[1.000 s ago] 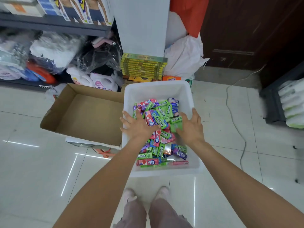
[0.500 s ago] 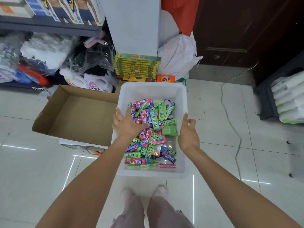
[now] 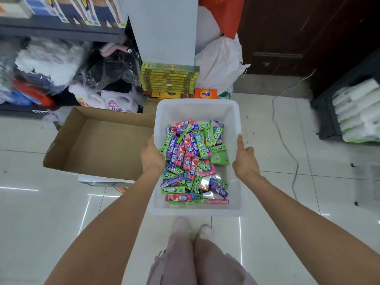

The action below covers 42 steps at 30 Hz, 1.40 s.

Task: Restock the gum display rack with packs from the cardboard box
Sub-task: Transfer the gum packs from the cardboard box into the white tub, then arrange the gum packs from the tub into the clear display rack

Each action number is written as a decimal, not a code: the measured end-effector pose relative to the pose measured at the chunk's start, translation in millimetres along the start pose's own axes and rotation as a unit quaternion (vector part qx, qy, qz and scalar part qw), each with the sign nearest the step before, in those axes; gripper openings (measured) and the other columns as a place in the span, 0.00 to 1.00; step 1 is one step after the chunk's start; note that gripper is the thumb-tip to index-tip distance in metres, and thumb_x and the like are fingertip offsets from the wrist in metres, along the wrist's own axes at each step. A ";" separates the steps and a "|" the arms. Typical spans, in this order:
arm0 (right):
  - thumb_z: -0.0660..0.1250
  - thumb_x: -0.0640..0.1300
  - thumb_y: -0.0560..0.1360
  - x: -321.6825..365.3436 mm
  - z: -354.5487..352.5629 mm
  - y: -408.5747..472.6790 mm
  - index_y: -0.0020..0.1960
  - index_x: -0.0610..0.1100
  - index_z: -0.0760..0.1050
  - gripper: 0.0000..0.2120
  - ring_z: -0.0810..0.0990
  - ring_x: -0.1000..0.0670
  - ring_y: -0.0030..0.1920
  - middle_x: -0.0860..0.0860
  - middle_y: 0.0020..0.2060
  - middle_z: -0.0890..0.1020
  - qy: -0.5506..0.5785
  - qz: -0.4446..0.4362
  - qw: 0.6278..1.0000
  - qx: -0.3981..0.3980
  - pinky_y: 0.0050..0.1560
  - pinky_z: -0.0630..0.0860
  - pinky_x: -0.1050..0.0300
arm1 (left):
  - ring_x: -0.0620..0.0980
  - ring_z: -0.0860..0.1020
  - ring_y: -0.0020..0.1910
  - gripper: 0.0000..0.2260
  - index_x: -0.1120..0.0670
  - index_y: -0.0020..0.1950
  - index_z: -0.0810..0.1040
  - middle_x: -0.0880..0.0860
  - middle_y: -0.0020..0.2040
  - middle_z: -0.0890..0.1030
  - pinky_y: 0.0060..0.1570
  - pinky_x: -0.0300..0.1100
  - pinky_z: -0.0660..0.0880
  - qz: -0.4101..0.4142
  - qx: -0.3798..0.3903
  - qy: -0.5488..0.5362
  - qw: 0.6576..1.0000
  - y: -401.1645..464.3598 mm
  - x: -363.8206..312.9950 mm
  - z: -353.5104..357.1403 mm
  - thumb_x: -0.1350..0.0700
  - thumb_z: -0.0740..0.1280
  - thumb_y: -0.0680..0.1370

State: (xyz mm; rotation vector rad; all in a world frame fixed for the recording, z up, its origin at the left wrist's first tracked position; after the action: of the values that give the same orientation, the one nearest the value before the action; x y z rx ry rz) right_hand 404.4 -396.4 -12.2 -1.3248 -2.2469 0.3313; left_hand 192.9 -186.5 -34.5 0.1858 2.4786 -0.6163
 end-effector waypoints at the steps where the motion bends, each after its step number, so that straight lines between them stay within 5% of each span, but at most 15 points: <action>1: 0.58 0.28 0.74 0.4 -0.3 0.0 0.76 0.51 0.37 0.42 0.71 0.44 0.38 0.37 0.59 0.66 0.002 0.003 1.000 0.002 0.40 0.72 0.51 | 0.58 0.74 0.59 0.28 0.55 0.73 0.62 0.59 0.61 0.75 0.58 0.51 0.73 0.000 0.002 -0.019 1.000 0.5 0.4 0.3 0.69 0.62 0.75; 6: 0.58 0.28 0.74 -2.5 -4.6 -1.8 0.77 0.52 0.39 0.42 0.71 0.43 0.40 0.38 0.58 0.67 0.023 0.015 1.000 -0.003 0.43 0.73 0.49 | 0.53 0.77 0.52 0.23 0.55 0.67 0.71 0.57 0.56 0.79 0.49 0.42 0.74 0.042 -0.003 -0.117 0.992 -4.0 -9.5 -8.1 0.71 0.59 0.75; 10: 0.57 0.28 0.74 -6.9 -18.2 -5.6 0.77 0.51 0.41 0.40 0.71 0.42 0.42 0.38 0.58 0.67 0.050 0.023 0.998 -0.025 0.44 0.72 0.50 | 0.51 0.79 0.47 0.27 0.55 0.72 0.68 0.55 0.58 0.79 0.48 0.40 0.75 0.038 0.010 -0.149 0.988 -8.2 -23.5 -9.1 0.72 0.57 0.75; 15: 0.58 0.30 0.74 -26.8 -46.8 -3.4 0.77 0.51 0.41 0.40 0.72 0.41 0.45 0.38 0.58 0.67 0.069 0.036 0.996 -0.039 0.47 0.73 0.49 | 0.54 0.79 0.53 0.28 0.54 0.70 0.70 0.54 0.58 0.80 0.51 0.45 0.77 0.086 0.019 -0.138 0.987 -8.7 -68.8 -5.7 0.73 0.57 0.73; 19: 0.58 0.30 0.74 -54.0 -81.7 4.0 0.77 0.51 0.41 0.40 0.71 0.42 0.45 0.39 0.58 0.68 0.072 0.047 0.995 -0.055 0.46 0.72 0.50 | 0.53 0.79 0.49 0.26 0.52 0.66 0.74 0.54 0.55 0.80 0.44 0.41 0.75 0.145 0.042 -0.098 0.984 -15.0 -122.5 2.5 0.73 0.59 0.72; 26: 0.59 0.31 0.74 -128.3 -158.9 31.5 0.77 0.51 0.43 0.40 0.69 0.44 0.43 0.39 0.57 0.69 0.060 0.035 0.994 -0.084 0.44 0.72 0.52 | 0.53 0.76 0.59 0.29 0.53 0.72 0.67 0.52 0.64 0.77 0.50 0.34 0.68 0.197 0.069 -0.074 0.975 -50.7 -214.5 52.4 0.72 0.63 0.73; 32: 0.58 0.31 0.73 -208.2 -232.6 63.7 0.77 0.52 0.44 0.40 0.74 0.39 0.51 0.39 0.58 0.69 0.049 0.014 0.993 -0.107 0.44 0.70 0.52 | 0.53 0.77 0.56 0.28 0.54 0.71 0.68 0.54 0.60 0.79 0.43 0.29 0.65 0.208 0.060 -0.070 0.974 -89.6 -295.9 112.3 0.69 0.66 0.73; 42: 0.59 0.31 0.73 -322.6 -328.5 119.6 0.77 0.50 0.46 0.39 0.74 0.38 0.57 0.39 0.62 0.70 0.056 0.029 0.989 -0.133 0.49 0.74 0.49 | 0.53 0.75 0.62 0.33 0.55 0.74 0.63 0.53 0.66 0.74 0.59 0.44 0.72 0.214 0.106 -0.099 0.966 -101.5 -425.5 212.4 0.69 0.67 0.72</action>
State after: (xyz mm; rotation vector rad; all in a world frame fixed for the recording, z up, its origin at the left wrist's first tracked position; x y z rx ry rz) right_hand 797.9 -632.0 114.0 -1.5054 -2.2178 -0.0248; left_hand 624.0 -374.2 89.5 0.6874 2.0840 -0.6719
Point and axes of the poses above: each hand's wrist, its own y-axis towards the middle knuckle, its own z-axis out of the palm, x = y × z, the point moved 9 cm from there along y, towards the middle knuckle
